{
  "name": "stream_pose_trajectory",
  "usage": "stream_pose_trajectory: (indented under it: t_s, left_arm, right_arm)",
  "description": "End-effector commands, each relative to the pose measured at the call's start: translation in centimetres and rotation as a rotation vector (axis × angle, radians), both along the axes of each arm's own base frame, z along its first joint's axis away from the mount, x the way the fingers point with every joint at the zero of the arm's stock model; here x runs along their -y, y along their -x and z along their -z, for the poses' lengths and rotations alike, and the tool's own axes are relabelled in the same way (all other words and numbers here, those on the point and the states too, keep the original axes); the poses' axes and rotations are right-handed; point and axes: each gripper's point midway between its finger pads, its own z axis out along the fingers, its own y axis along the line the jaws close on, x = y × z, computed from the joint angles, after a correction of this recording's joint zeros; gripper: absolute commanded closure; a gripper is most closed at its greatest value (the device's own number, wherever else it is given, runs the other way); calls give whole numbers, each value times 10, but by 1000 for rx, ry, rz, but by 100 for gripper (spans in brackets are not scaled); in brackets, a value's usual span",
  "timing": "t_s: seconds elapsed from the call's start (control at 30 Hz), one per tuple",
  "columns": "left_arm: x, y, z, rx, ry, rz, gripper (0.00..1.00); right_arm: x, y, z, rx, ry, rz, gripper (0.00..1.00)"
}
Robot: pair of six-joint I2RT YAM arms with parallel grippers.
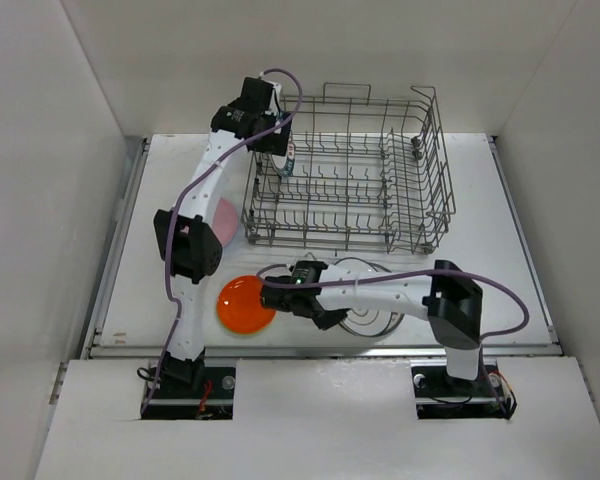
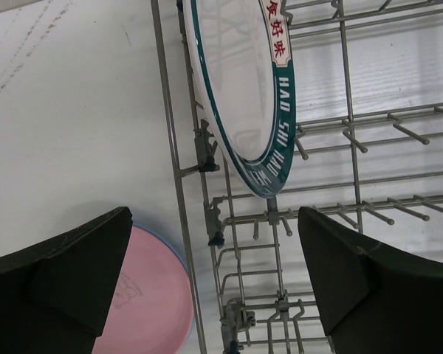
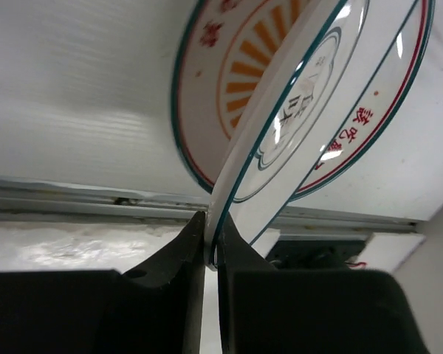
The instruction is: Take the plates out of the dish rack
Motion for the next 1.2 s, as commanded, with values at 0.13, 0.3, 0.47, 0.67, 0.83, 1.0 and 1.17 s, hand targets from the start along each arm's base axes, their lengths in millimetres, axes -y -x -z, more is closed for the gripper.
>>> stream_pose_trajectory:
  t_s: [0.13, 0.3, 0.47, 0.67, 0.83, 1.0, 1.17]
  left_arm:
    - [9, -14, -17, 87, 18, -30, 6]
    - [7, -15, -9, 73, 5, -38, 6]
    - [8, -17, -5, 73, 4, -38, 6]
    - [15, -20, 4, 65, -5, -18, 6]
    - [13, -25, 23, 52, -56, -50, 24]
    - [12, -31, 31, 54, -57, -87, 83]
    - [9, -21, -13, 120, 2, -114, 100]
  right_arm:
    - [-31, 9, -1, -103, -98, -83, 43]
    - [-18, 4, -16, -85, -48, -62, 20]
    - [-5, -2, -14, -67, -19, -26, 16]
    - [-32, -42, -89, 153, -262, -4, 8]
    - [-17, -62, -133, 259, -438, 64, 8]
    - [-2, -72, -139, 299, -443, 119, 8]
    - [-1, -83, -146, 315, -482, 161, 8]
